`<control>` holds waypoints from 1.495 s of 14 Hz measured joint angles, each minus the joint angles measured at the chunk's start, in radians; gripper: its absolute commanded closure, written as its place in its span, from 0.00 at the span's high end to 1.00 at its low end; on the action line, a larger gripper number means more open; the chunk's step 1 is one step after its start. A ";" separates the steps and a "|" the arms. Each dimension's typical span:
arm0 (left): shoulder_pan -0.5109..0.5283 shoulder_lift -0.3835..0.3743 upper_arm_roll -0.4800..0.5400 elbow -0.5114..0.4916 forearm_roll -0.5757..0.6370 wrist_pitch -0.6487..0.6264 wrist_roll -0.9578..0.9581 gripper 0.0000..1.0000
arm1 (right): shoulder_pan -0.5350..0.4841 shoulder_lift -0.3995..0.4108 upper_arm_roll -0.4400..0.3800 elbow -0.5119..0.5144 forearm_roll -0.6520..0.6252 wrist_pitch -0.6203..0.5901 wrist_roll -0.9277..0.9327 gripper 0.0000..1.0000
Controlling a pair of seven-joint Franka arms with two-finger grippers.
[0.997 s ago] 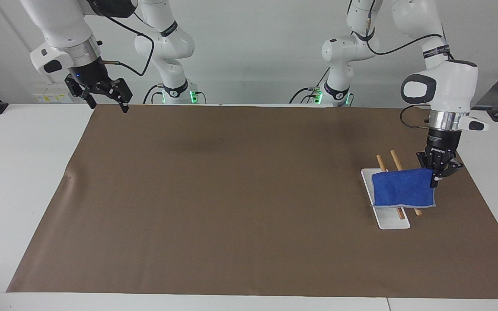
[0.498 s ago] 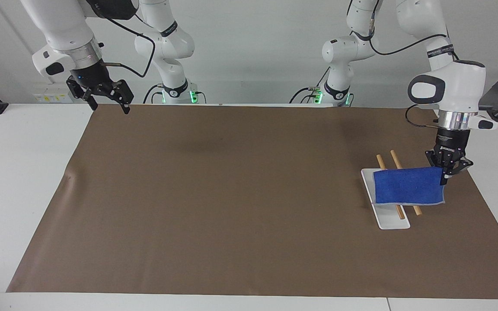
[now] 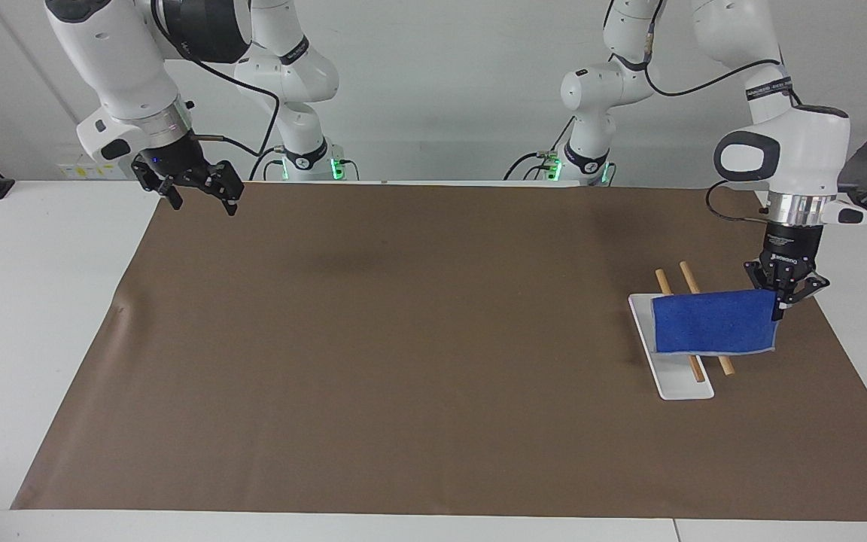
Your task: Right arm passes towel to left arm to hang
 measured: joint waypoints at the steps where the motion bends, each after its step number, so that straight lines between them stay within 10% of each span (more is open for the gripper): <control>1: 0.003 0.000 0.000 0.000 0.000 0.000 -0.002 1.00 | -0.002 -0.003 0.000 0.000 0.000 0.000 0.000 1.00; 21: 0.016 -0.066 -0.026 0.118 0.109 -0.323 -0.008 1.00 | -0.003 -0.017 0.000 -0.001 0.000 0.004 0.000 1.00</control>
